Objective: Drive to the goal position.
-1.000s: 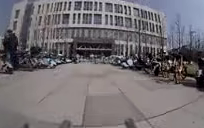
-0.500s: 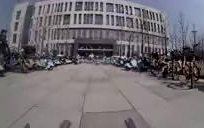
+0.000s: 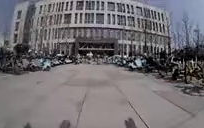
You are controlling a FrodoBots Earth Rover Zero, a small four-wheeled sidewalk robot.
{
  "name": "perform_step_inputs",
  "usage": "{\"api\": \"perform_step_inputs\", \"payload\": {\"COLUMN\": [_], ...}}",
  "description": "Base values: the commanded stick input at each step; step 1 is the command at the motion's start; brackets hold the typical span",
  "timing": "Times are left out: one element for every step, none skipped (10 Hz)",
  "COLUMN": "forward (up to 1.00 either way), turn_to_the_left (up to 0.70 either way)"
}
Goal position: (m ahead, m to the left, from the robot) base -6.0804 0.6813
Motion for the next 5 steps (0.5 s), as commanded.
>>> {"api": "perform_step_inputs", "payload": {"forward": [1.00,1.00,1.00,1.00,1.00], "turn_to_the_left": [0.00,0.00,0.00,0.00,0.00]}}
